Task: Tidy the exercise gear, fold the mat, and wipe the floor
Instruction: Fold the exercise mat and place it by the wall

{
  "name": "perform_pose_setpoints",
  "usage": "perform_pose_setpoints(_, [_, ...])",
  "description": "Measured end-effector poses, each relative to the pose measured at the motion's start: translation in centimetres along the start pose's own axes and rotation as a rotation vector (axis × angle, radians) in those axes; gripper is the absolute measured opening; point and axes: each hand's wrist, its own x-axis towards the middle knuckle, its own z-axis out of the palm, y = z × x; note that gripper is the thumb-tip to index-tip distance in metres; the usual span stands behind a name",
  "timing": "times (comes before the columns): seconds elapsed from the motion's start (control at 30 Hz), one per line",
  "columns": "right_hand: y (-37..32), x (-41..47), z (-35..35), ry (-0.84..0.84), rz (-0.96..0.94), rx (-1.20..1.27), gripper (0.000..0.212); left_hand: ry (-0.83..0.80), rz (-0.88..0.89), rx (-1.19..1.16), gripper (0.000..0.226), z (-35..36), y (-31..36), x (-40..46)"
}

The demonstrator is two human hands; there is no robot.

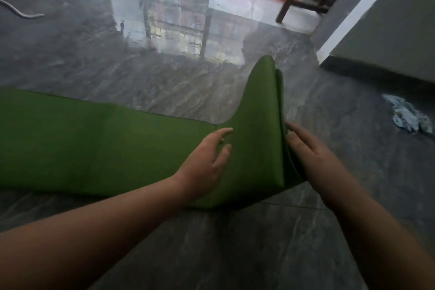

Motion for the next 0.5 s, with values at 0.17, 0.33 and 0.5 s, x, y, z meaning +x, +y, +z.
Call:
perform_pose_setpoints(0.17, [-1.7, 1.0, 7.0, -0.061, -0.118, 0.142, 0.05, 0.016, -0.058, -0.394, 0.041, -6.1, 2.4, -1.0])
perform_pose_setpoints(0.33, [-2.4, 1.7, 16.0, -0.076, -0.295, -0.02, 0.044, 0.061, -0.193, -0.271, 0.071, -11.6, 0.9, -2.5])
perform_pose_setpoints(0.5, [-0.5, 1.4, 23.3, -0.278, -0.405, -0.34, 0.054, 0.109, -0.463, 0.07, 0.07, -17.8, -3.3, -3.7])
